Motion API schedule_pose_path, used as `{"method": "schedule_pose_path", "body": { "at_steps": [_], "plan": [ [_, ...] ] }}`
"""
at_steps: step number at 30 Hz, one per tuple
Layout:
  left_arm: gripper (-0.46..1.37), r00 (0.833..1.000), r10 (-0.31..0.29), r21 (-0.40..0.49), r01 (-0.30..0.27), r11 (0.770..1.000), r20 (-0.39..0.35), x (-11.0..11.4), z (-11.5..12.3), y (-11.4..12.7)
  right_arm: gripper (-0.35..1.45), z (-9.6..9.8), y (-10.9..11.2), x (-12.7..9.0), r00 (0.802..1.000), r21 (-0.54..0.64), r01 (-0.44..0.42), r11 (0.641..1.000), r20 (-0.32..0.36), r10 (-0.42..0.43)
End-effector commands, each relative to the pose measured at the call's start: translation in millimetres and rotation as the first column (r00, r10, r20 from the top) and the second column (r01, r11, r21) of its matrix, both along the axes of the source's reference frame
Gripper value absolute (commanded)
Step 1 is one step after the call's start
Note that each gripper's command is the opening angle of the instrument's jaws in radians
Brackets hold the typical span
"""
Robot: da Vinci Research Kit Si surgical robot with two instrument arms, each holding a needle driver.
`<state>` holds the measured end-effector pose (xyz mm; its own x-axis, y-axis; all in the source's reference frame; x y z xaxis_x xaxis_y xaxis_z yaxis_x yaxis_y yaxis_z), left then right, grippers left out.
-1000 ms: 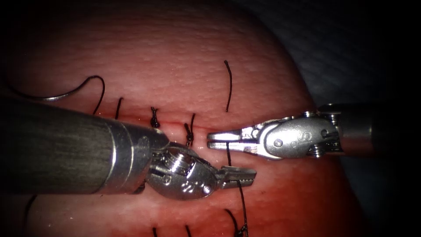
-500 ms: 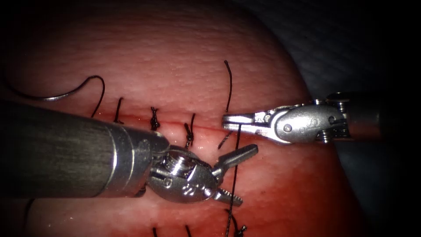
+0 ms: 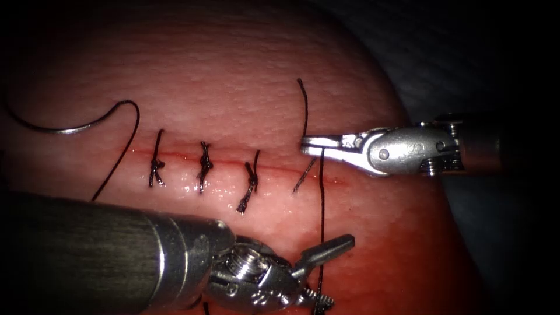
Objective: Wound Closure
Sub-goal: With the right hand, pass more suture to the left hand.
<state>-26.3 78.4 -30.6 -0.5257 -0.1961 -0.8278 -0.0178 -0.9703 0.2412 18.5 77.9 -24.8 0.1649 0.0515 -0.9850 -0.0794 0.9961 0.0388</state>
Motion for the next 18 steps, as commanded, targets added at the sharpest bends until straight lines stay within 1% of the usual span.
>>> {"method": "schedule_pose_path", "body": {
  "at_steps": [1, 6, 7, 12, 18],
  "plan": [
    [0.43, 1.0, 0.005, 0.002, -0.005, 1.0, 0.0, 0.1, -0.1, -0.2, -0.35, 0.1, 0.2, 0.0, 1.0, 0.0, -0.003, 1.0, 0.002, 0.003],
    [0.38, 1.0, 0.006, 0.002, -0.006, 1.0, 0.001, 0.2, -0.4, -0.7, -0.35, 0.3, 0.5, 0.2, 1.0, 0.01, -0.013, 1.0, 0.007, 0.013],
    [0.34, 1.0, 0.006, 0.002, -0.006, 1.0, 0.001, 0.1, -0.5, -0.8, -0.35, 0.4, 0.6, 0.3, 1.0, 0.016, -0.016, 1.0, 0.008, 0.016],
    [0.37, 1.0, 0.006, 0.004, -0.006, 1.0, 0.003, -0.4, -1.2, -1.3, -0.35, 1.0, 1.1, 0.5, 1.0, 0.03, -0.026, 0.999, 0.012, 0.026],
    [0.34, 1.0, 0.007, 0.008, -0.008, 1.0, 0.007, -0.4, -1.7, -1.5, -0.35, 1.6, 1.2, 0.4, 0.999, 0.036, -0.032, 0.999, 0.016, 0.031]
  ]
}}
